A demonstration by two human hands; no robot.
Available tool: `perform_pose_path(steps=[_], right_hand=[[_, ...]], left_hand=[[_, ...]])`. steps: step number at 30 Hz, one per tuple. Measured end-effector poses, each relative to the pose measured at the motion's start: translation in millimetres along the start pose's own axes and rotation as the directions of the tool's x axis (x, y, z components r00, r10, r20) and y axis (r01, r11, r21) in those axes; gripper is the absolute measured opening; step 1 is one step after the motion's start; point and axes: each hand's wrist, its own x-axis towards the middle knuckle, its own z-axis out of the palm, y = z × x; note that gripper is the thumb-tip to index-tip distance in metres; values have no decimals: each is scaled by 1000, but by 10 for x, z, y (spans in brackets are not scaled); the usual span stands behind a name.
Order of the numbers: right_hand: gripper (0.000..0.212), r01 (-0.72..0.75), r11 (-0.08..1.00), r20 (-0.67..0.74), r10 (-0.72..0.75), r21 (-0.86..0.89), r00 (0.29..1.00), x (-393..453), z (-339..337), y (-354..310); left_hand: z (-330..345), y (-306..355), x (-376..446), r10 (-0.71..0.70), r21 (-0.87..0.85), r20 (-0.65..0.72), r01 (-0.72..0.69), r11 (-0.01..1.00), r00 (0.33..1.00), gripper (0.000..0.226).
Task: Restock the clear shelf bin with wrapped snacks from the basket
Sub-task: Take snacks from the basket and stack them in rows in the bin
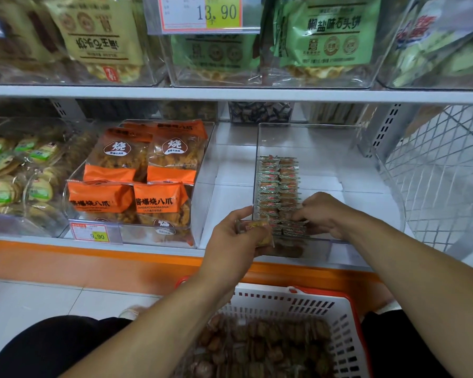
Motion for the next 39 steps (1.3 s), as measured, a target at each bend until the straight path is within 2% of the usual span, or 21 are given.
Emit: perform_pose_path(steps=[3,7,10,12,13,14,15,16,18,19,21,23,25,26,28,29,31,33,35,37,39], right_hand=[[36,15,1000,1,-15,-15,1000,4,15,1],[42,-37,999,98,38,-19,994,-50,-23,-34],[50,-19,993,75,28,-119,997,-153,-17,-78],[55,98,938,-21,-111,-333,994,-261,-35,-128],[54,169,885,-104,-235,-433,966,-330,-52,-167],[48,257,848,-170,-370,-463,913,-419,-64,-214],[41,368,839,-192,-469,-401,862,-509,-69,-257],[38,477,834,-153,-529,-277,835,-622,-62,-296],[48,581,812,25,-580,-51,814,-851,-7,-328],[50,584,811,97,-579,-36,809,-933,29,-314],[36,616,783,160,-599,-88,785,-1000,72,-264],[22,639,768,135,-628,-55,766,-1002,48,-248],[20,618,776,31,-626,129,779,-954,-41,-283],[21,577,774,-42,-588,262,808,-893,-116,-311],[21,503,767,-194,-466,397,863,-643,-298,-362],[21,481,809,-258,-412,338,874,-474,-379,-367],[26,386,921,-333,-351,46,875,-94,-468,-304],[26,282,937,-361,-341,-206,868,250,-451,-217],[21,242,930,-383,-338,-278,860,520,-411,-171],[23,208,922,-405,-335,-328,851,748,-396,-177],[28,213,912,-416,-355,-350,837,924,-389,-187]], left_hand=[[3,1,4,-9,-6,-15,9,1000,1000,32],[-2,1,9,-18,-15,-6,18,1000,1000,32],[13,14,18,-56,-97,-46,51,994,997,29],[10,25,7,-86,-209,-102,63,976,991,29],[6,35,-5,-94,-268,-124,58,962,988,30],[2,48,-15,-100,-319,-131,54,946,986,31],[-4,60,-22,-104,-362,-126,52,931,987,31],[-3,74,-30,-107,-398,-116,52,916,987,32],[9,110,-48,-98,-437,-91,49,898,991,32],[18,117,-54,-87,-432,-77,45,901,993,32],[50,122,-70,-61,-395,-41,40,918,997,33],[86,129,-77,-43,-365,-3,39,930,999,34],[113,111,-43,-14,-300,38,24,953,999,46],[138,95,-22,14,-225,60,0,974,998,55],[218,69,27,117,101,109,-128,987,987,69],[269,62,52,186,297,161,-227,927,969,72],[383,43,143,274,580,318,-414,701,908,72],[479,4,292,228,765,451,-505,400,863,71],[540,-36,438,108,848,504,-514,126,857,75],[569,-89,546,16,880,475,-475,-10,880,84],[576,-149,600,-42,897,437,-439,-53,898,91]])
